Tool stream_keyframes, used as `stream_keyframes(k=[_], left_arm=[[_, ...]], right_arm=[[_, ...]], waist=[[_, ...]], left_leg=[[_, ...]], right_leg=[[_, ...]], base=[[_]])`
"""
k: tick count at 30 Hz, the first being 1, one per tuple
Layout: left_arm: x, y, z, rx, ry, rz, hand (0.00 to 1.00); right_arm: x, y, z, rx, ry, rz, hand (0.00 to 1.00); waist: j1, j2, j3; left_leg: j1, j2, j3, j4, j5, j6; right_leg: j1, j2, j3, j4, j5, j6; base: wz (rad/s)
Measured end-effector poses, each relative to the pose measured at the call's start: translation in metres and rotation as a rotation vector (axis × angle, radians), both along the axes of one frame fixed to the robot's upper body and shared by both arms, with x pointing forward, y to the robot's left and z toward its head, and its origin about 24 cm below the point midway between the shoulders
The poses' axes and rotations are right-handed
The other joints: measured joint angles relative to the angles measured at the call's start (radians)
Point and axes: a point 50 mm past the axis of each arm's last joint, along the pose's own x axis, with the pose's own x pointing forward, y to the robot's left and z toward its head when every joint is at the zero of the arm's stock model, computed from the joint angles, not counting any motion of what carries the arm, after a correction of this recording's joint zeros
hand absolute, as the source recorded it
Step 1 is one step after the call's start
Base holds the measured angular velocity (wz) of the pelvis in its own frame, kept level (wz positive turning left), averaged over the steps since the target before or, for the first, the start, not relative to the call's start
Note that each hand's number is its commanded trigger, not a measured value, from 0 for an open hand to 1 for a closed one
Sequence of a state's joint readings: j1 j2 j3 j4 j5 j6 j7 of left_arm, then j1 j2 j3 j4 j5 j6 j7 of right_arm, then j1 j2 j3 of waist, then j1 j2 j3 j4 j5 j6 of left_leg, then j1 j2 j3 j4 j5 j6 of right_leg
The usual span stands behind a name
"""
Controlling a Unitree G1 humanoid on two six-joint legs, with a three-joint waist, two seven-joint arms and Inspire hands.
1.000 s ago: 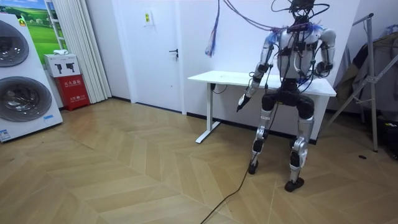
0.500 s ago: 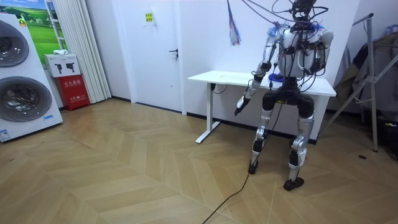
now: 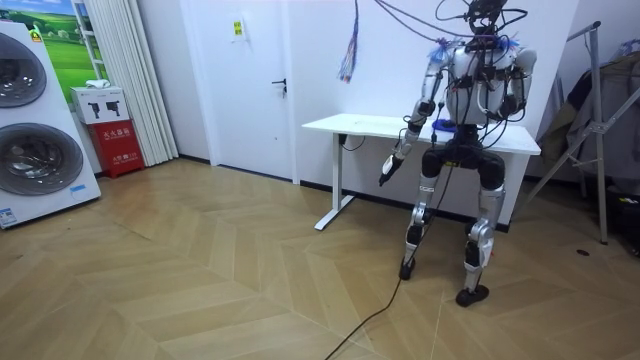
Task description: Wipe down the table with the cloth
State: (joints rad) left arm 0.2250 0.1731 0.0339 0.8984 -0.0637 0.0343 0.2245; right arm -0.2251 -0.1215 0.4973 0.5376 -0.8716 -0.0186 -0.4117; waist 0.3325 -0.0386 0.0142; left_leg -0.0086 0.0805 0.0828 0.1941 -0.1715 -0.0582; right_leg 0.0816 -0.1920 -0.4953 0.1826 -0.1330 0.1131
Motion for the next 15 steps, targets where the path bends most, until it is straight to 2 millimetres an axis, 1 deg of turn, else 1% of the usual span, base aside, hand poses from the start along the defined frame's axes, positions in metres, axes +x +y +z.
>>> stream_keyframes(k=[5, 10, 13, 15], left_arm=[[0.006, -0.002, 0.001, -0.003, -0.028, -0.005, 0.00], [0.007, -0.003, 0.001, -0.007, -0.032, -0.008, 0.00], [0.008, -0.003, 0.001, -0.018, -0.041, -0.009, 0.00], [0.007, -0.004, 0.001, -0.026, -0.048, -0.004, 0.00]], right_arm=[[-0.001, 0.000, 0.001, 0.008, -0.004, 0.005, 0.00], [-0.002, 0.000, 0.002, 0.015, -0.010, 0.007, 0.00], [-0.005, -0.002, 0.003, 0.027, -0.017, 0.012, 0.00], [-0.010, -0.006, 0.006, 0.034, -0.034, 0.023, 0.00]], waist=[[-0.001, 0.000, -0.0002], [-0.004, 0.000, -0.0021], [-0.008, 0.000, -0.0023], [-0.015, 0.000, -0.0025]], left_leg=[[0.005, 0.000, 0.006, -0.004, 0.001, 0.000], [0.008, 0.000, 0.006, -0.005, 0.001, 0.000], [0.012, 0.000, 0.008, -0.006, 0.002, 0.001], [0.013, 0.000, 0.013, -0.007, 0.002, 0.001]], right_leg=[[0.000, 0.000, 0.005, -0.001, 0.000, 0.000], [0.002, 0.000, 0.005, -0.001, 0.000, 0.000], [0.004, 0.000, 0.008, -0.001, 0.000, 0.000], [0.002, 0.000, 0.019, 0.000, 0.000, 0.000]], base=[[-0.02], [0.00], [-0.02], [-0.05]])
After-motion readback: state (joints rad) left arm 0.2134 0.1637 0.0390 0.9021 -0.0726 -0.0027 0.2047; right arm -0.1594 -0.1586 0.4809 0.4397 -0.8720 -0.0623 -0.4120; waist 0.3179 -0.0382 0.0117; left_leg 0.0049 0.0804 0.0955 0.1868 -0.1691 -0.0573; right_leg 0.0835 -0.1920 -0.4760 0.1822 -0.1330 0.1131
